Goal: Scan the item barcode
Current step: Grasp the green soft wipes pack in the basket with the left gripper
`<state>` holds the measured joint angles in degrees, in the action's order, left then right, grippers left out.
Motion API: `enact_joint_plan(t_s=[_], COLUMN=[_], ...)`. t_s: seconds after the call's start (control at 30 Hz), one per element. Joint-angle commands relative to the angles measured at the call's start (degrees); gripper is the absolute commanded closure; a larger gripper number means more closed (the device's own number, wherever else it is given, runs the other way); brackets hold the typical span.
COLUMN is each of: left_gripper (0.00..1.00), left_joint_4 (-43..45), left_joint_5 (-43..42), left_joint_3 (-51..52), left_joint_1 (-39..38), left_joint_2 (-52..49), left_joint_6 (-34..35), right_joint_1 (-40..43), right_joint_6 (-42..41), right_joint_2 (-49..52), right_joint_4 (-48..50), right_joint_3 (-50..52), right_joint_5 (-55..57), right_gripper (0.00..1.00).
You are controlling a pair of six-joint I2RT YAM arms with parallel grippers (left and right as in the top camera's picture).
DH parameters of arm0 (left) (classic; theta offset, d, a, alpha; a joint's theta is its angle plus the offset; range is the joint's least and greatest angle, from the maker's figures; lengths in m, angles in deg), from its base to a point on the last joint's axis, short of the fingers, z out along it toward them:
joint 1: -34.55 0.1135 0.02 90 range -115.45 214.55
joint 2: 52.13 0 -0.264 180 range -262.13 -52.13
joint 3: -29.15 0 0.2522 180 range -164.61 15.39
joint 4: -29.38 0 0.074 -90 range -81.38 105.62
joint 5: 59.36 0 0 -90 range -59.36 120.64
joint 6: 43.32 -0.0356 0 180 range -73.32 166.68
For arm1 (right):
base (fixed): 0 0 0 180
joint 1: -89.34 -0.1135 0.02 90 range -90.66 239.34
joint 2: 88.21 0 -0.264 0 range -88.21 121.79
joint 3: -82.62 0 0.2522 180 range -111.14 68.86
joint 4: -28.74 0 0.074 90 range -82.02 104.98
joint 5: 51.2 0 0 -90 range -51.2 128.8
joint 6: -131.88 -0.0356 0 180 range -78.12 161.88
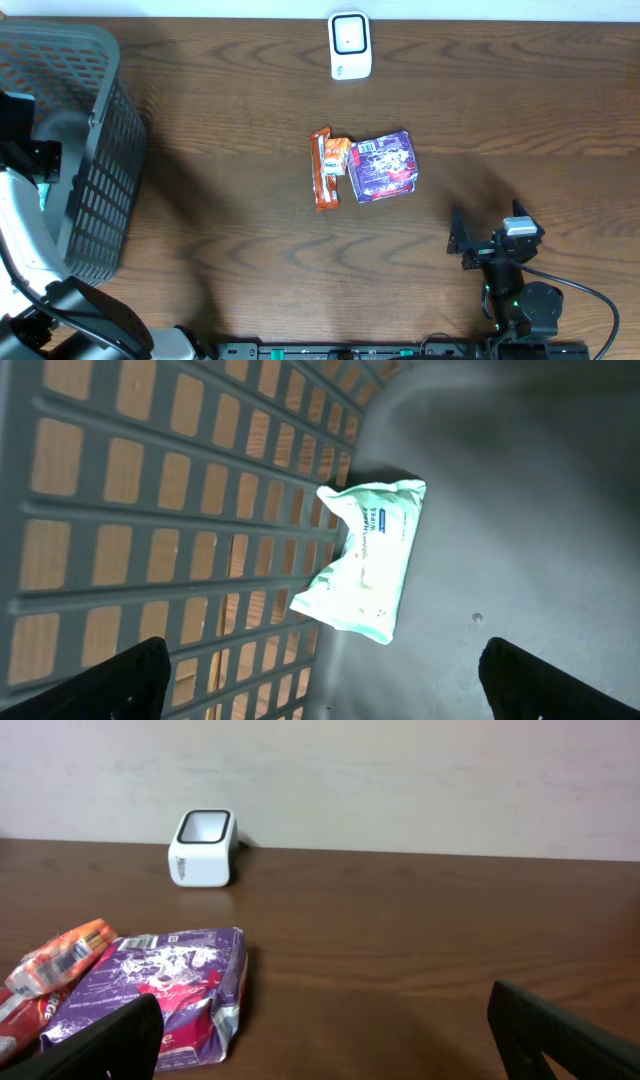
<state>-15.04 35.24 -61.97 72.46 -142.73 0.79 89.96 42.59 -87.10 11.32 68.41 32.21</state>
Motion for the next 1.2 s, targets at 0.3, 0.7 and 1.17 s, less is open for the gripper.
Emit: enact_joint_plan(t_s=[0.3, 0.7, 1.17], left_gripper=[0.02, 0.02, 0.02], left_joint_4=[-0.3, -0.4, -0.1], left_joint_5=[-1.7, -1.6, -2.7], left_joint_3=[0.3, 0.3, 0.3], left_joint_1=[0.4, 0.5, 1.0], left_joint_2=[-4.1, -7.5, -14.2], left_joint_6=[-1.2, -1.2, -1.3], right_joint_1=[0.7, 0.7, 0.7], right_joint_6=[0.7, 0.7, 0.7], right_joint_2=[-0.1, -0.1, -0.1], right_joint_4=[-0.2, -0.2, -0.2], right_joint_3=[0.1, 0.1, 0.1], right_joint_5=[0.3, 0.3, 0.3], right_gripper=[0.01, 0.01, 0.01])
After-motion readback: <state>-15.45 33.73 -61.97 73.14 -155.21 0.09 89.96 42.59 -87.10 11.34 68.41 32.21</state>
